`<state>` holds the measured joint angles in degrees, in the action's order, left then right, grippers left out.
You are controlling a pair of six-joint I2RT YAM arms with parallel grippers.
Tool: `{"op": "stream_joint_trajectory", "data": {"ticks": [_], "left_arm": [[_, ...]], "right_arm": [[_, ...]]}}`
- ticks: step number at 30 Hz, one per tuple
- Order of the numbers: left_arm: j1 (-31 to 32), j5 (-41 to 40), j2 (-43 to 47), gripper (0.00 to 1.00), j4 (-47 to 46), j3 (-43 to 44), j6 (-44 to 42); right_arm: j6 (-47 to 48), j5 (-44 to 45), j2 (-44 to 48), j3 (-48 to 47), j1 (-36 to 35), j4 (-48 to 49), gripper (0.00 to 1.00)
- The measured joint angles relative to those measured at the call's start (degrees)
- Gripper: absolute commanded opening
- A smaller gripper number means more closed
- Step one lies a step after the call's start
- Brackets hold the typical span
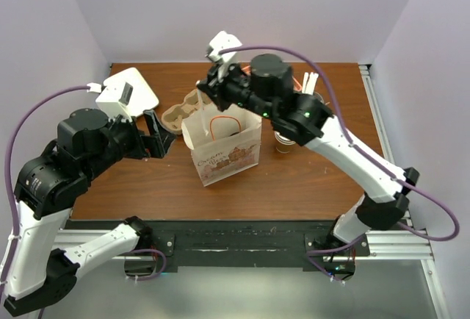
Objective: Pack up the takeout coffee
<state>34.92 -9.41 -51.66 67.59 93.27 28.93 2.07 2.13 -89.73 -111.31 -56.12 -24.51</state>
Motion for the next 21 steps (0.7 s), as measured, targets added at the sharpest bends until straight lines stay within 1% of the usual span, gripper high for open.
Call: {"op": "stream_joint_trajectory", "data": {"ticks": [4, 10, 11, 12, 16, 18, 19, 21], "left_arm": [[0.0, -1.4, 0.7, 1.0, 0.8, 0.0, 0.0], [0.0, -3.5, 3.5, 1.0, 1.0, 0.0, 0.0], [0.0, -3.9, 4.0, 1.0, 1.1, 0.0, 0.0], [0.0, -4.1, 4.3, 1.0, 1.1, 0.0, 0.0], [0.0, -4.6, 5.4, 1.0, 0.9, -0.7, 0.0], [0.0, -4.5, 5.5, 1.0, 0.8, -1.2, 0.0], [0.0, -4.5, 5.4, 1.0, 0.8, -1.3, 0.0], [0.0, -4.5, 5.3, 1.0, 0.6, -1.6, 0.0]], "right_arm": [[0.4, 0.3, -3.0, 0.7, -2.3, -1.7, 0.0], [0.0, 1.5, -3.0, 5.8, -5.0, -1.1, 0.01], [-0.1, 1.8, -3.3, 6.0, -5.2, -1.3, 0.08], [-0.2, 2.3, -3.7, 6.0, -5.5, -1.2, 0.11], [-1.2, 4.9, -5.5, 6.0, -5.9, -1.8, 0.19], [-2.0, 6.4, -6.1, 6.0, -5.9, -2.2, 0.29], [-2.4, 7.1, -6.2, 6.0, -5.9, -2.3, 0.4], [-3.6, 8.9, -6.2, 5.1, -5.9, -3.9, 0.5]]}}
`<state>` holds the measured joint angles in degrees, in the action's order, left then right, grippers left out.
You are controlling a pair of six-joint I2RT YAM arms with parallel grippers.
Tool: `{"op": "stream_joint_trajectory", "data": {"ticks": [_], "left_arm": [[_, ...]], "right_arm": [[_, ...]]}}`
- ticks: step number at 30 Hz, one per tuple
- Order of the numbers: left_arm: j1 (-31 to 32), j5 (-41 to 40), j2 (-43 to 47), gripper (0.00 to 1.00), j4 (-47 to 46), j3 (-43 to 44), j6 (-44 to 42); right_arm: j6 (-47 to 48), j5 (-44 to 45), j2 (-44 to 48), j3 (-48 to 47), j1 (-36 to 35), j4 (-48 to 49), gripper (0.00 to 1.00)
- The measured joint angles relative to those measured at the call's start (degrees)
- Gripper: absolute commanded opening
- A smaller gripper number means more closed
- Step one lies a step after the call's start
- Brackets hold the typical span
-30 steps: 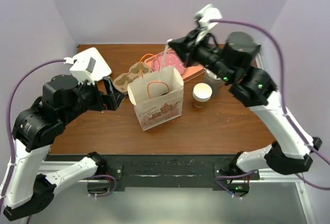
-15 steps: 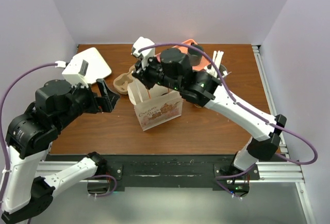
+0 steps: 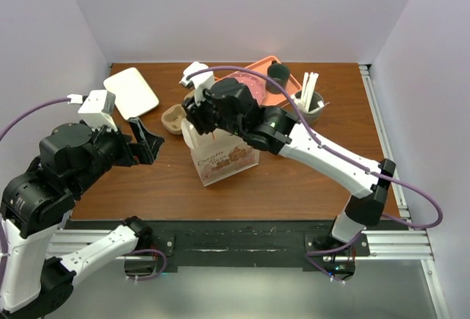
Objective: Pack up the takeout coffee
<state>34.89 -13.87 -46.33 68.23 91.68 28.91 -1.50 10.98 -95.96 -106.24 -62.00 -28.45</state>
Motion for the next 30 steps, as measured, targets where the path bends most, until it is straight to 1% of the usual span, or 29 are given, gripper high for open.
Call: {"op": "stream_joint_trajectory", "data": {"ticks": [1, 3, 4, 5, 7, 11, 16, 19, 21, 24, 30], "left_arm": [[0.0, 0.1, 0.0, 1.0, 0.0, -0.1, 0.0], [0.0, 0.5, -0.2, 1.0, -0.5, -0.2, -0.3], [0.0, 0.5, -0.2, 1.0, -0.7, -0.2, -0.5], [0.0, 1.0, -0.2, 1.0, -1.1, -0.2, -0.7], [0.0, 2.1, -0.3, 1.0, -2.3, -0.2, -1.3], [0.0, 5.8, -0.6, 1.0, -5.9, 0.0, -2.6], [0.0, 11.1, 0.6, 1.0, -12.9, -1.6, -2.9], [0.0, 14.0, 2.3, 1.0, -16.8, -4.3, -2.2], [0.0, 15.6, 3.6, 1.0, -19.2, -6.6, -1.0], [0.0, 17.5, 5.5, 1.0, -22.5, -9.9, 0.8], [0.0, 19.2, 7.6, 1.0, -26.5, -14.9, 3.6]], "right_arm": [[-0.9, 0.8, 0.0, -1.0, 0.0, -1.1, 0.59], [-2.8, 2.5, 0.2, -3.5, 0.0, -2.8, 0.68], [-3.7, 3.0, 0.4, -4.5, 0.0, -3.7, 0.77], [-5.3, 3.3, 1.0, -5.8, 0.0, -5.1, 0.98], [-8.8, 4.0, 2.8, -7.4, 0.0, -7.8, 0.99], [-16.9, 6.1, 11.0, -7.1, 0.0, -12.7, 0.99], [-28.9, 10.0, 28.2, 1.4, 0.0, -15.2, 0.99], [-35.1, 12.5, 35.2, 4.6, 0.0, -17.4, 0.99], [-38.2, 13.9, 37.6, 5.1, 0.0, -19.7, 0.99], [-41.0, 15.6, 38.4, 5.8, 0.0, -22.6, 0.99], [-42.1, 17.1, 39.9, 11.5, 0.0, -25.0, 0.99]]}}
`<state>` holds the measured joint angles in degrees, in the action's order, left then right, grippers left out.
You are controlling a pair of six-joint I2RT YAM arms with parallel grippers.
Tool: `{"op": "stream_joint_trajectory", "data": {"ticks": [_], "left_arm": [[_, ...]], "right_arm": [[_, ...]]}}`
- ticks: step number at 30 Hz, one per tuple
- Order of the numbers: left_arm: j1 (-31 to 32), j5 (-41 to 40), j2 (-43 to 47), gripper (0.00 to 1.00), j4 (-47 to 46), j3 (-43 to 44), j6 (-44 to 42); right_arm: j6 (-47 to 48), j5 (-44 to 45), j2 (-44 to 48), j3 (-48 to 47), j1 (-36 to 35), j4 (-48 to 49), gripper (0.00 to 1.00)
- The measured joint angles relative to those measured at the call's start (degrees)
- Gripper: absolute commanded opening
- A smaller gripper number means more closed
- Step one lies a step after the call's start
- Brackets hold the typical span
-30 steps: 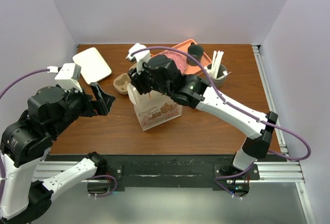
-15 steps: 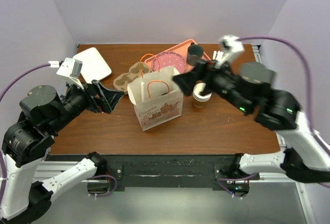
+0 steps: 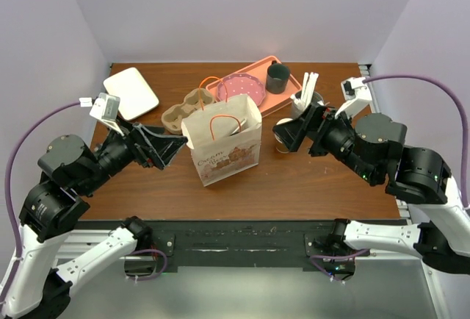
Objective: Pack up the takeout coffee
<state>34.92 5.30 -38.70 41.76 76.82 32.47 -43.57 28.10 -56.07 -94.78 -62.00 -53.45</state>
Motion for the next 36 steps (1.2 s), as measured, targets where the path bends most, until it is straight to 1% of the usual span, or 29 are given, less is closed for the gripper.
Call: {"op": "stream_joint_trajectory", "data": {"ticks": [10, 15, 28, 36], "left_arm": [[0.0, -0.3, 1.3, 1.0, -2.4, -1.5, 3.1], [0.0, -1.1, 2.1, 1.0, -2.4, -1.5, 3.9], [0.0, -1.5, 2.4, 1.0, -2.3, -1.5, 4.0], [0.0, -1.5, 2.9, 1.0, -2.3, -1.5, 4.1]], "right_arm": [[1.0, 1.5, 4.2, 0.7, 0.0, -0.5, 0.99], [1.3, 1.4, 4.0, 0.7, 0.0, -0.5, 0.99], [1.2, 1.4, 4.4, 2.4, 0.0, -0.2, 0.99], [0.6, 2.4, 7.0, 4.6, 0.0, -0.6, 0.99]]}}
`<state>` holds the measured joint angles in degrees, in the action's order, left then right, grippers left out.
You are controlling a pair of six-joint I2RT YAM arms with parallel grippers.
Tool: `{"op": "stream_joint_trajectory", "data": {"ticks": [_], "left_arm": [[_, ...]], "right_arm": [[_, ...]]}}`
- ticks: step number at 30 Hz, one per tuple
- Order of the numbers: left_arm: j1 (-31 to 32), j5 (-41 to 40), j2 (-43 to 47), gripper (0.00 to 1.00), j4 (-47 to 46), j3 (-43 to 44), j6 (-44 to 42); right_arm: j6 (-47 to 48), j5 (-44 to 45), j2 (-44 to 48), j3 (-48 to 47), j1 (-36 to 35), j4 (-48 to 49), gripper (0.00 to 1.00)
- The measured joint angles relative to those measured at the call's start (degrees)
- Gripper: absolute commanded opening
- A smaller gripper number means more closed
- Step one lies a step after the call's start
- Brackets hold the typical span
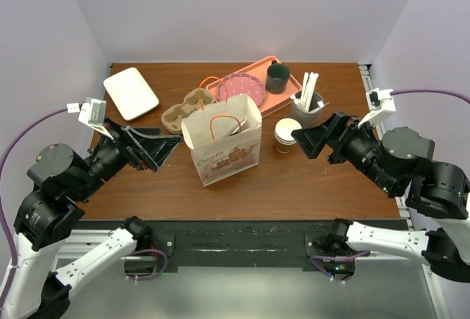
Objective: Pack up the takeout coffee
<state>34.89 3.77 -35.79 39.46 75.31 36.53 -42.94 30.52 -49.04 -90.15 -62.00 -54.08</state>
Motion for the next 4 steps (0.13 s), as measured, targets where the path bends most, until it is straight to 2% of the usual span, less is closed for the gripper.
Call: {"op": "stream_joint_trajectory", "data": {"ticks": [4], "left_arm": [[0.0, -0.1, 0.3, 1.0, 0.0, 0.0, 0.4]], "right_arm": [[-0.4, 0.0, 0.5, 0.7, 0.0, -0.2, 0.99]]}}
